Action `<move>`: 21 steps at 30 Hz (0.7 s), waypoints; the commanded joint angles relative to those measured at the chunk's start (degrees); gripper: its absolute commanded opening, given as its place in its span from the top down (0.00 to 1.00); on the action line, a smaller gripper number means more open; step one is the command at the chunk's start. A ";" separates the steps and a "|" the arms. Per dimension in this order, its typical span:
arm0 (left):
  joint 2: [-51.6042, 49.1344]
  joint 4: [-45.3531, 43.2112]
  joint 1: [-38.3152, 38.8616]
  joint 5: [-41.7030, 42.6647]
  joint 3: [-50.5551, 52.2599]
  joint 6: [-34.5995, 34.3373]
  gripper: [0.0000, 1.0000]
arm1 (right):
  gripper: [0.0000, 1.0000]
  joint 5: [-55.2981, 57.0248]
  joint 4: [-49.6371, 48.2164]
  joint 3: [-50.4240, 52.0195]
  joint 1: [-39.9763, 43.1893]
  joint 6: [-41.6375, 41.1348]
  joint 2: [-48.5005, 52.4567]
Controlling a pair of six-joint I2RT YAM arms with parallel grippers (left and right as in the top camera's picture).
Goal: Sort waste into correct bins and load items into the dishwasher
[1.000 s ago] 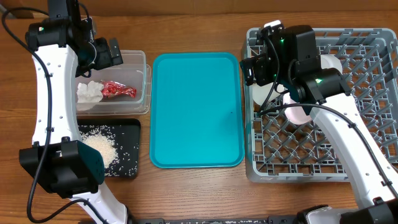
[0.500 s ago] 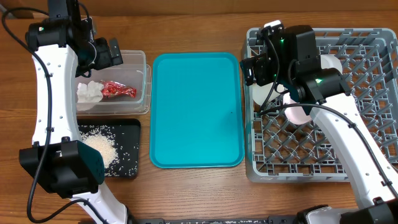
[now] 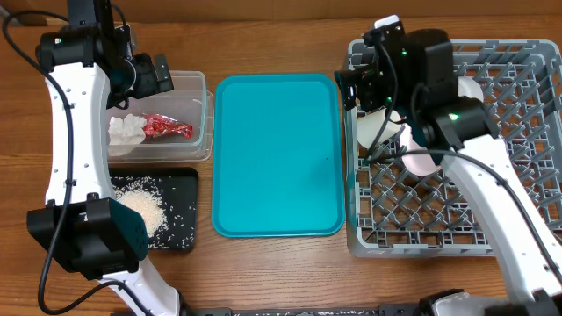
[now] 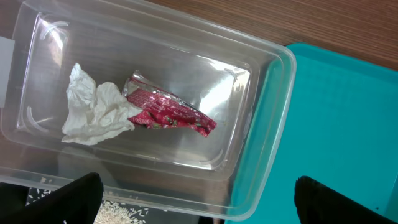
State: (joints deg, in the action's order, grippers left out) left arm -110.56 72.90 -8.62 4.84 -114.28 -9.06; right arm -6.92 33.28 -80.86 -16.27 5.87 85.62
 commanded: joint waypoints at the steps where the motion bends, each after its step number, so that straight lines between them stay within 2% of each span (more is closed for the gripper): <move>1: 0.74 0.15 0.28 -0.46 -0.74 -0.37 0.00 | 0.00 -4.63 -0.26 -0.13 -0.15 -0.61 -10.38; 13: 0.74 0.15 0.28 -0.46 -0.74 -0.37 0.00 | 0.00 -2.05 0.61 1.51 0.02 -0.57 -32.76; 17: 0.74 0.15 0.28 -0.46 -0.74 -0.37 0.00 | 0.00 -1.70 0.17 7.15 1.38 -1.27 -41.40; 21: 0.74 0.15 0.28 -0.46 -0.74 -0.37 0.00 | 0.00 -1.70 -2.97 17.81 3.48 -1.66 -52.13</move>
State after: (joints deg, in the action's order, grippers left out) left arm -110.56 72.90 -8.62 4.84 -114.28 -9.06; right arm -9.52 32.18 -69.63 -14.28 5.06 39.24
